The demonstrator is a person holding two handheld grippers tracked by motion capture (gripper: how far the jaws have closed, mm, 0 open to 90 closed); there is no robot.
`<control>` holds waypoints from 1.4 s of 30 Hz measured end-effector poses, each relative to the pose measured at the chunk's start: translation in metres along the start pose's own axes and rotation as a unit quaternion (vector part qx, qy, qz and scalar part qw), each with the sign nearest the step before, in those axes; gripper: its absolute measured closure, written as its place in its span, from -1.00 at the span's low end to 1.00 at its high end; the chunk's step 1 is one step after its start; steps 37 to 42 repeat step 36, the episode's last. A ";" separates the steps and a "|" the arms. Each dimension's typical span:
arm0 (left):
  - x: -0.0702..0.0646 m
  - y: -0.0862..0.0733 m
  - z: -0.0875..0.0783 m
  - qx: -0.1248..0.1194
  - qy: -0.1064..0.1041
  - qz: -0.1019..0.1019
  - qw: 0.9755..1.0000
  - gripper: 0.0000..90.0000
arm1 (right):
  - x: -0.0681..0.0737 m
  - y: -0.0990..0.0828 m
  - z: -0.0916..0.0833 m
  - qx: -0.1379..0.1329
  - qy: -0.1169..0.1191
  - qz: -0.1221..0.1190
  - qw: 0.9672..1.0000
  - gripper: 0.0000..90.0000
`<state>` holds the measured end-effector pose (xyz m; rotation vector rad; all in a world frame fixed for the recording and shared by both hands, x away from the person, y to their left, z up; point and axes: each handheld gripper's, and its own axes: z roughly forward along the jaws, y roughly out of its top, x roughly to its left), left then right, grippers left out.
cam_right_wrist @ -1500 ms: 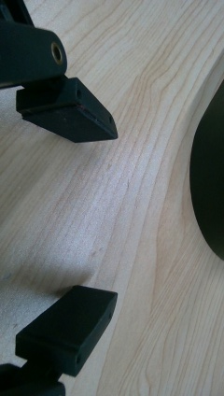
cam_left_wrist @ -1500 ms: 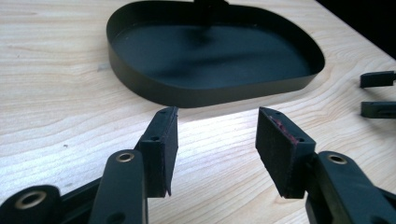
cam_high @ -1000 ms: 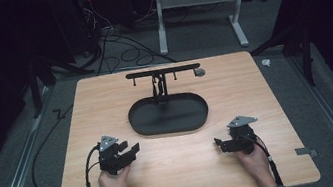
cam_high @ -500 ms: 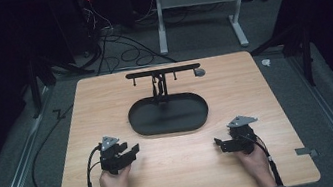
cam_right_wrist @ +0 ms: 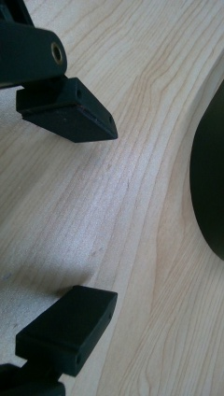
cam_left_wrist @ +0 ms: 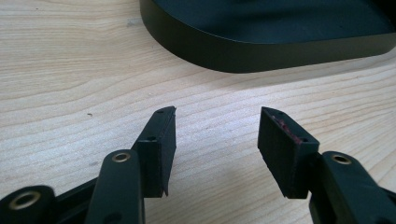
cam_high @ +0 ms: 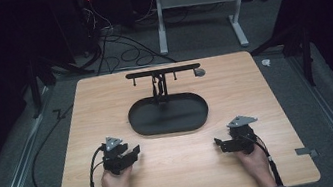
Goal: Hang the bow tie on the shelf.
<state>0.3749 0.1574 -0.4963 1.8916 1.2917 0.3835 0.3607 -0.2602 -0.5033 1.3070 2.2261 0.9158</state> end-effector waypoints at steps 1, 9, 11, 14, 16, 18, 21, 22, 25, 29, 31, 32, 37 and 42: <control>0.000 0.000 0.000 0.000 0.000 0.000 1.000 0.05 | 0.000 0.000 0.000 0.000 0.000 0.000 1.000 -0.55; -0.001 -0.001 0.003 0.004 0.010 0.009 1.000 0.03 | 0.000 0.000 0.000 0.000 0.000 0.000 1.000 -0.55; -0.002 -0.002 0.004 0.005 0.013 0.013 1.000 0.02 | 0.000 0.000 0.000 0.000 0.000 0.000 1.000 -0.55; -0.004 -0.003 0.007 0.008 0.020 0.026 0.999 0.02 | 0.000 0.000 0.000 0.000 0.000 0.000 1.000 -0.55; -0.005 -0.003 0.008 0.011 0.025 0.033 0.999 0.02 | 0.000 0.000 0.000 0.000 0.000 0.000 1.000 -0.55; -0.006 -0.004 0.009 0.012 0.027 0.036 0.999 0.01 | 0.000 0.000 0.000 0.001 0.000 0.000 1.000 -0.55; -0.008 -0.005 0.010 0.011 0.036 0.049 0.998 -0.01 | 0.000 0.000 0.000 0.000 0.000 0.000 1.000 -0.55; -0.011 -0.006 0.012 0.007 0.043 0.061 0.997 -0.03 | 0.000 0.000 0.000 0.001 0.000 0.000 1.000 -0.55; -0.017 -0.007 0.013 0.009 0.044 0.073 0.996 -0.09 | 0.000 0.000 0.000 0.001 0.000 0.000 1.000 -0.55; -0.017 -0.007 0.013 0.011 0.039 0.074 0.996 -0.15 | 0.000 0.000 0.000 0.001 0.000 0.000 1.000 -0.55; -0.017 -0.007 0.013 0.011 0.038 0.074 0.996 -0.16 | 0.000 0.000 0.000 0.001 0.000 0.000 1.000 -0.55; -0.017 -0.007 0.013 0.011 0.038 0.074 0.996 -0.16 | 0.000 0.000 0.000 0.001 0.000 0.000 1.000 -0.55; -0.017 -0.007 0.013 0.011 0.038 0.074 0.996 -0.16 | 0.000 0.000 0.000 0.001 0.000 0.000 1.000 -0.55; -0.017 -0.007 0.013 0.011 0.038 0.074 0.996 -0.16 | 0.000 0.000 0.000 0.001 0.000 0.000 1.000 -0.55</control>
